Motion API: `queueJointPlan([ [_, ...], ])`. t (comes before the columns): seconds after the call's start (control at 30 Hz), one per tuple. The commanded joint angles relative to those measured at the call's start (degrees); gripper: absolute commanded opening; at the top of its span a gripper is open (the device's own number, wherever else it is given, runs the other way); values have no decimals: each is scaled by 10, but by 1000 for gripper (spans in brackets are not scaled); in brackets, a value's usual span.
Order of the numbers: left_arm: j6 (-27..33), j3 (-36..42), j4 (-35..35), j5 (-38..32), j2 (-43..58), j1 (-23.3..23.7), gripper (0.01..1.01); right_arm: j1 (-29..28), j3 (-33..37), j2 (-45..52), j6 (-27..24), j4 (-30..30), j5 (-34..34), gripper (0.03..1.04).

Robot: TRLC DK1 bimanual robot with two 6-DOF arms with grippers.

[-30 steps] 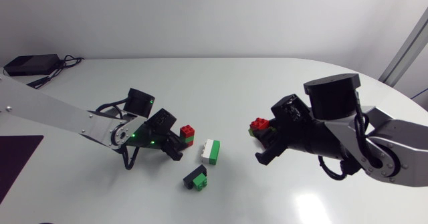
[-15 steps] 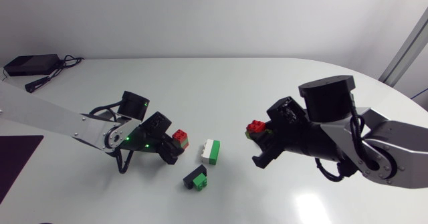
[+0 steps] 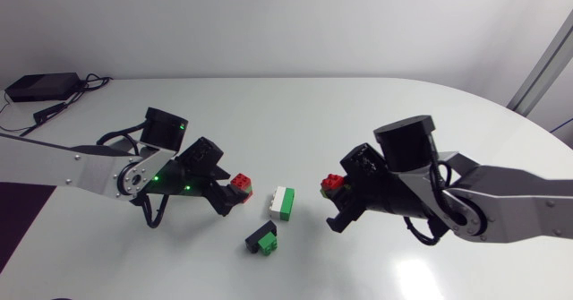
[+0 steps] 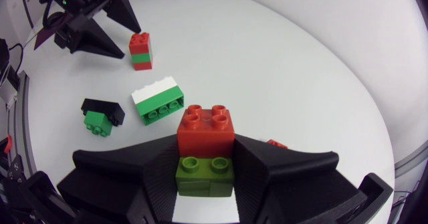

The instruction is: Separate the duplo bricks

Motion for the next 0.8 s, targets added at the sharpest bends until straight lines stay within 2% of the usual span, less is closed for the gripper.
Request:
queueJointPlan([
  [0.0,9,-10,-14,9,-27,-9,920,6,-13,42,-13,19,-6,354],
  [0.23,11,-10,-27,9,-41,-15,920,8,-5,119,-16,61,-10,356],
  [0.57,8,-14,-26,9,-39,-36,920,0,-17,128,-23,55,-10,379],
  [0.63,8,-13,-25,9,-38,-37,920,-9,-23,124,-30,47,-10,443],
  [0.77,8,-12,-26,9,-38,-38,920,-19,-32,106,-45,18,-10,772],
])
